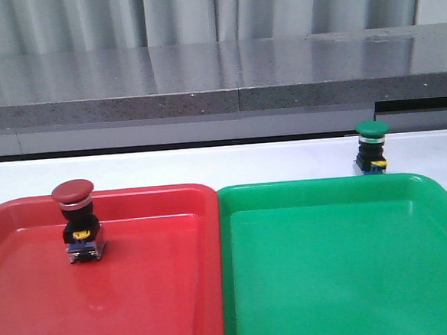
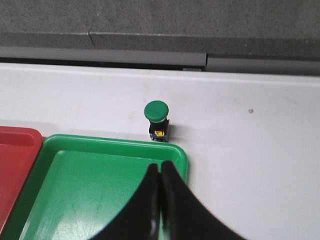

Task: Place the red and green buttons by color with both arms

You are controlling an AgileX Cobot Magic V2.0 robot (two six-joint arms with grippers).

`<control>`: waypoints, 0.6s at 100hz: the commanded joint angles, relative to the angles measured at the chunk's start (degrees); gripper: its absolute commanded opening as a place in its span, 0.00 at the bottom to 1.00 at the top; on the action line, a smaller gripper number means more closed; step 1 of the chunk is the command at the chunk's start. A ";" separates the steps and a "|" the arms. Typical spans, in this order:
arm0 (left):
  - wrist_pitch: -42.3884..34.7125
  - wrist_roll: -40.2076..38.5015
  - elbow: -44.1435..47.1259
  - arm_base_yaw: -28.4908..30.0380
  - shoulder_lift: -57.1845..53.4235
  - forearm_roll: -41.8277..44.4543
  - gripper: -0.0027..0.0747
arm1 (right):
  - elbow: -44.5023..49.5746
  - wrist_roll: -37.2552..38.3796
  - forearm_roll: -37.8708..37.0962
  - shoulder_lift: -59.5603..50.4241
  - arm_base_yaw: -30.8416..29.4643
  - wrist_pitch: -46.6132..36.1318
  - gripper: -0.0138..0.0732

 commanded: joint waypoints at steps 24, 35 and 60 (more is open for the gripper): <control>-4.98 -0.15 2.39 0.08 -1.70 -0.41 0.01 | -2.07 -0.26 1.08 3.74 -0.32 1.82 0.46; -4.98 -0.15 2.39 0.08 -1.70 -0.41 0.01 | -2.01 -0.26 1.08 3.74 -0.32 1.89 0.73; -4.98 -0.15 2.39 0.08 -1.70 -0.41 0.01 | -2.67 -0.26 3.32 4.62 -0.25 1.21 0.85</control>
